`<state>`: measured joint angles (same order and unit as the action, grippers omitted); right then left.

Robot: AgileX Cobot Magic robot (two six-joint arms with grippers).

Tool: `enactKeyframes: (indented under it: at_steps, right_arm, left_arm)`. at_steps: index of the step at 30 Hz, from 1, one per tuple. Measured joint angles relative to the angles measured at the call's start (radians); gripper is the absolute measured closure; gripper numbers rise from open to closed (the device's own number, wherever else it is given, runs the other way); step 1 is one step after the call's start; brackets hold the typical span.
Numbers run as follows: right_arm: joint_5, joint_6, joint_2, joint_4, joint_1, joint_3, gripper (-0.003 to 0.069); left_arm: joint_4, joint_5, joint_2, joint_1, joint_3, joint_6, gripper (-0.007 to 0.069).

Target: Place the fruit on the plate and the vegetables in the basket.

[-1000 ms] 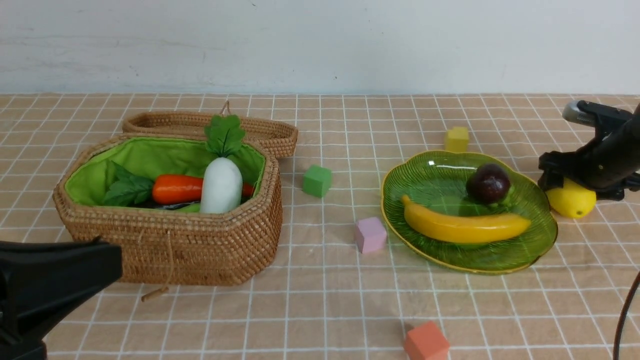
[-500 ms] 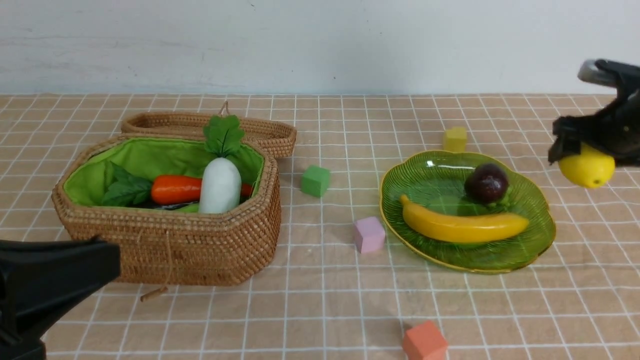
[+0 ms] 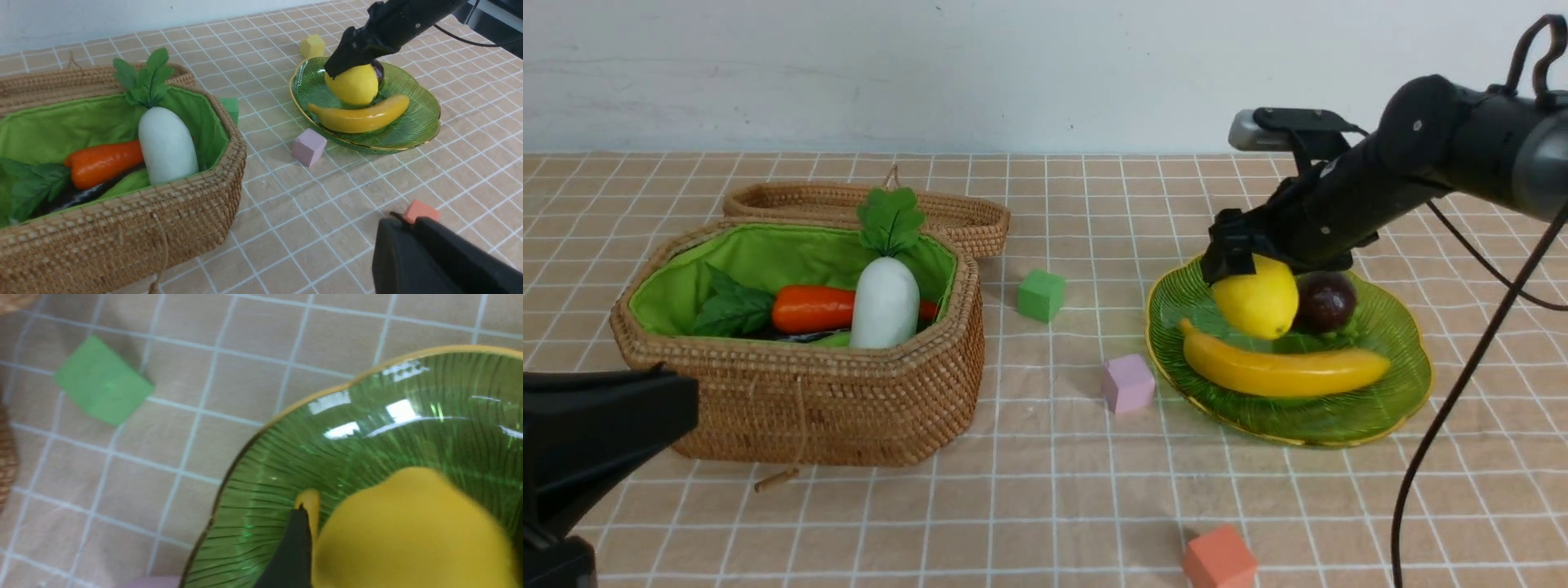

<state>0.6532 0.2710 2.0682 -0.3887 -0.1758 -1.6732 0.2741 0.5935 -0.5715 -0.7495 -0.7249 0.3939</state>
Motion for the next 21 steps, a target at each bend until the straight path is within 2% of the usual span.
enactKeyframes:
  at_steps: [4, 9, 12, 13, 14, 15, 17, 19, 21]
  right_arm:
    - [0.008, -0.018, -0.018, 0.004, 0.001, 0.0, -0.0005]
    - [0.095, -0.024, -0.12, 0.023, 0.001, 0.0, 0.0091]
    - [0.196, -0.033, -0.229, 0.062, 0.001, 0.011, 0.0213]
    - [0.238, -0.035, -0.29, 0.074, 0.001, 0.026, 0.0283]
    - [0.238, -0.035, -0.301, 0.076, 0.001, 0.031, 0.0295]
    - [0.29, -0.038, -0.391, 0.084, 0.001, 0.084, 0.0412]
    - [0.33, -0.045, -0.499, 0.088, 0.001, 0.164, 0.0524]
    - [0.353, -0.058, -0.624, 0.09, 0.001, 0.263, 0.0617]
    - [0.36, -0.073, -0.686, 0.09, 0.001, 0.336, 0.0654]
  left_arm:
    - [0.022, -0.022, 0.0, 0.0, 0.0, 0.0, 0.0587]
    - [0.04, -0.098, 0.001, 0.0, 0.0, 0.0, 0.0587]
    - [0.041, -0.113, 0.032, 0.0, 0.008, 0.0, 0.0614]
    - [0.042, -0.116, 0.059, 0.0, 0.02, 0.0, 0.063]
    - [0.043, -0.116, 0.066, 0.0, 0.023, 0.0, 0.0634]
    - [0.044, -0.12, 0.133, 0.0, 0.053, 0.0, 0.0637]
    - [0.044, -0.128, 0.232, 0.0, 0.099, 0.012, 0.0637]
    - [0.044, -0.132, 0.351, 0.0, 0.158, 0.04, 0.0637]
    - [0.044, -0.136, 0.408, 0.0, 0.191, 0.056, 0.0637]
